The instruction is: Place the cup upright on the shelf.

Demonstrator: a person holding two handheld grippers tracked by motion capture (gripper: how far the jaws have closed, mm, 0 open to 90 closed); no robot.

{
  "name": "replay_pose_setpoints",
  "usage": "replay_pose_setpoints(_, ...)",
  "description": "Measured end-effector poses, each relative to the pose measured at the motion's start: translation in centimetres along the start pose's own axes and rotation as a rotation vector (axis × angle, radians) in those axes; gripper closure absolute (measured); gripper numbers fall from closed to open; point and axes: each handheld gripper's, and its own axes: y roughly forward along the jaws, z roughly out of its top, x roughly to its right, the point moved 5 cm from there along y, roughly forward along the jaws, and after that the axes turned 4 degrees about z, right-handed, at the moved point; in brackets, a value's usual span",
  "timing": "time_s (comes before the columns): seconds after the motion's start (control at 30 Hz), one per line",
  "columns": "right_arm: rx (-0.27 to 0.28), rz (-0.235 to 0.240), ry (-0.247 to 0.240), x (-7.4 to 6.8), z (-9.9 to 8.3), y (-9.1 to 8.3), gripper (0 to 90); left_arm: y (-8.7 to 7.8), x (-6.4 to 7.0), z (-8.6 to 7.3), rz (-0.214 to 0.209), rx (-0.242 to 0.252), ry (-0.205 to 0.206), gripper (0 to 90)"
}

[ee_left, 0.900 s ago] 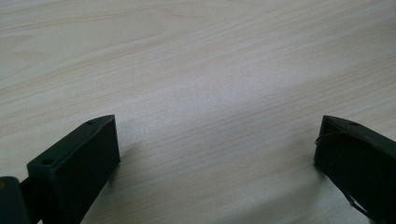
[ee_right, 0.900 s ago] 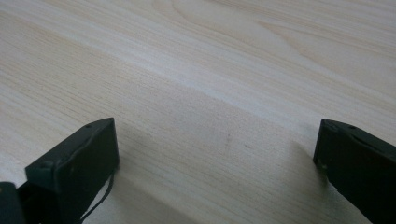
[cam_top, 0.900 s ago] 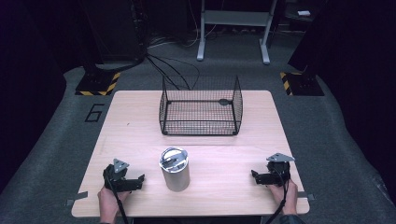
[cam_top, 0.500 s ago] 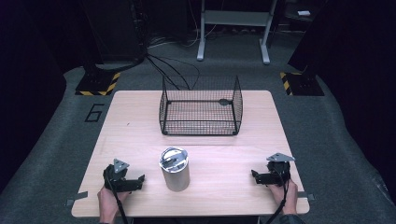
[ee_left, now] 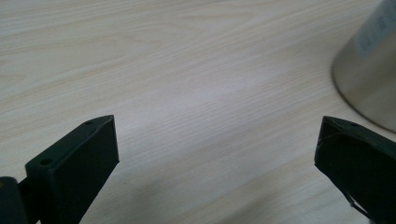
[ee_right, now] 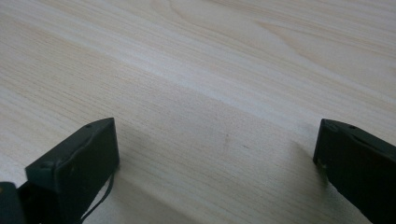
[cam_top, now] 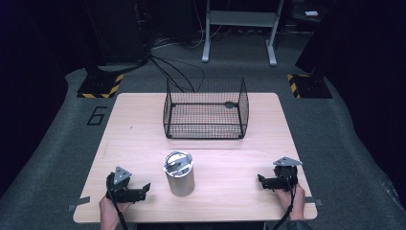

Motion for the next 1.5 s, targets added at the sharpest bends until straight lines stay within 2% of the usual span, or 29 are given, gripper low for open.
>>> replay_pose_setpoints(0.1,0.003,0.001,0.008,-0.1,0.0,0.0,0.0,-0.5,0.4,0.2,-0.012,0.014,0.010,0.0)
replay_pose_setpoints(0.13,0.003,0.001,0.007,0.0,0.0,0.0,0.0,-1.0,0.8,0.6,-0.035,0.037,0.002,0.0)
replay_pose_setpoints(0.17,0.003,0.001,0.007,0.0,0.0,0.0,0.0,-1.3,1.0,0.8,-0.048,0.040,0.002,0.0)
replay_pose_setpoints(0.27,0.003,0.001,0.007,0.0,0.0,0.0,0.0,-2.0,1.8,1.6,-0.078,0.079,0.005,0.0)
replay_pose_setpoints(0.33,0.003,0.001,0.007,0.0,0.0,0.0,0.0,-2.3,2.1,1.9,-0.092,0.084,0.017,0.0)
replay_pose_setpoints(0.37,0.003,0.001,0.007,0.0,0.0,0.0,0.0,-2.7,2.7,2.4,-0.111,0.104,0.021,0.0)
replay_pose_setpoints(0.47,0.003,0.001,0.007,0.0,0.0,0.0,0.0,-3.4,3.5,3.1,-0.136,0.126,0.046,0.0)
replay_pose_setpoints(0.63,0.003,0.001,0.007,0.0,0.0,0.0,0.0,-4.1,4.6,3.8,-0.185,0.149,0.057,0.0)
replay_pose_setpoints(0.9,0.003,0.001,0.007,0.0,0.0,0.0,0.0,-4.5,6.2,4.9,-0.255,0.200,0.062,0.0)
replay_pose_setpoints(0.93,0.003,0.001,0.007,0.0,0.0,0.0,0.0,-4.6,6.3,5.1,-0.258,0.206,0.075,0.0)
replay_pose_setpoints(1.07,0.003,0.001,0.007,0.0,0.0,0.0,0.0,-4.7,6.9,5.7,-0.280,0.223,0.077,0.0)
replay_pose_setpoints(1.17,0.003,0.001,0.007,0.0,0.0,0.0,0.0,-4.6,7.5,6.3,-0.303,0.233,0.095,0.0)
replay_pose_setpoints(1.27,0.002,0.001,0.007,0.0,0.0,0.0,0.0,-4.5,8.1,6.7,-0.312,0.242,0.099,0.0)
replay_pose_setpoints(1.47,0.003,0.001,0.007,0.0,0.0,0.0,0.0,-4.0,8.7,7.7,-0.328,0.250,0.142,0.0)
replay_pose_setpoints(1.5,0.003,0.001,0.007,0.0,0.0,0.0,0.0,-3.9,8.9,7.7,-0.333,0.253,0.130,0.0)
